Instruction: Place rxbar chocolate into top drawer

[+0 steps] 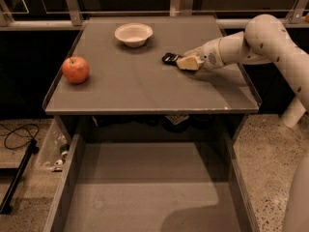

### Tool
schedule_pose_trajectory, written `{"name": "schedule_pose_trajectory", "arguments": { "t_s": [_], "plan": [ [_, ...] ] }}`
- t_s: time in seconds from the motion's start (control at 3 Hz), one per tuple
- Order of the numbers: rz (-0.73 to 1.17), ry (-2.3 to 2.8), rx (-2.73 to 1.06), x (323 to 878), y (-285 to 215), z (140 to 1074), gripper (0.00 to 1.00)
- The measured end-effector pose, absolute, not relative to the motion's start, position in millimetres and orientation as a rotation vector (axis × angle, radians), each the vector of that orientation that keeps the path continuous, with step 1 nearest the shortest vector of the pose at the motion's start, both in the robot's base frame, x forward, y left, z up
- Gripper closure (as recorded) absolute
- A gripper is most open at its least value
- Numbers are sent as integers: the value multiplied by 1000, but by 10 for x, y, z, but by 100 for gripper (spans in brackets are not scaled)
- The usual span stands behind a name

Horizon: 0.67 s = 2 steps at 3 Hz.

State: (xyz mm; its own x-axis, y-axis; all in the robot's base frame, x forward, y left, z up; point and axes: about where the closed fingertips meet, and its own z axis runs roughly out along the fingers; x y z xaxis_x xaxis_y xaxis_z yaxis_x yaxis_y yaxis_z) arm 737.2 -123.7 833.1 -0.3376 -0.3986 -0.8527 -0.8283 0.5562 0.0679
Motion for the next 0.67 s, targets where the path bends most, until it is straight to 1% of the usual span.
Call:
{"name": "schedule_pose_trajectory", "arguments": {
  "t_s": [0.67],
  "plan": [
    [645, 1955, -998, 7361, -1218, 8344, 100]
  ]
}}
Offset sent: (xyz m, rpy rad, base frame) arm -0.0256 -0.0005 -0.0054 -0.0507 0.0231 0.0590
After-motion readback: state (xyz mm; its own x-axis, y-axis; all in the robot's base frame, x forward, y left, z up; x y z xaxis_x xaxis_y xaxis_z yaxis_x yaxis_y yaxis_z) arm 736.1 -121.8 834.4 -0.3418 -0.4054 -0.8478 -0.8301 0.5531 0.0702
